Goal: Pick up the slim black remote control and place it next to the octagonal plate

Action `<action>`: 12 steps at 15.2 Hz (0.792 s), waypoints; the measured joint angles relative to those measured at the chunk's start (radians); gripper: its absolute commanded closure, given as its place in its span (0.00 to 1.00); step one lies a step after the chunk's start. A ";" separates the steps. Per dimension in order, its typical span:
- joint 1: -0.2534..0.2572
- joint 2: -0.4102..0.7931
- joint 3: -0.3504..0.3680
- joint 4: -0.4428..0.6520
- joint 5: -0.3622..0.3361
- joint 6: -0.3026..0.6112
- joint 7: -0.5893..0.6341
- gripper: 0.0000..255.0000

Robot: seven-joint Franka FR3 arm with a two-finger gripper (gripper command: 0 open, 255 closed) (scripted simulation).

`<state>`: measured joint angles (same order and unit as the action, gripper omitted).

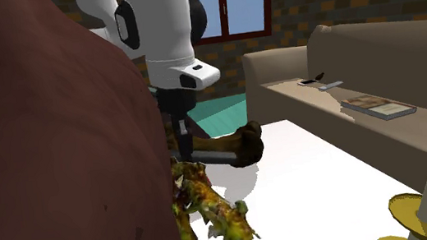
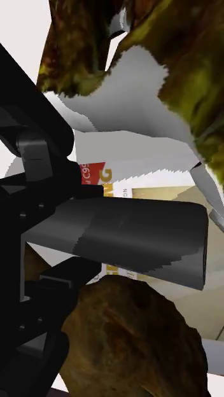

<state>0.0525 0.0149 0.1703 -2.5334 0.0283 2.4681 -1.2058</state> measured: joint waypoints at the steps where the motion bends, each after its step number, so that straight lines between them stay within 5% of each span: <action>1: -0.009 -0.029 -0.009 -0.032 0.006 0.003 -0.022 1.00; 12: -0.147 -0.272 -0.166 -0.308 -0.035 0.035 -0.284 1.00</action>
<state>-0.0946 -0.2569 0.0040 -2.8411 -0.0071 2.5033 -1.4900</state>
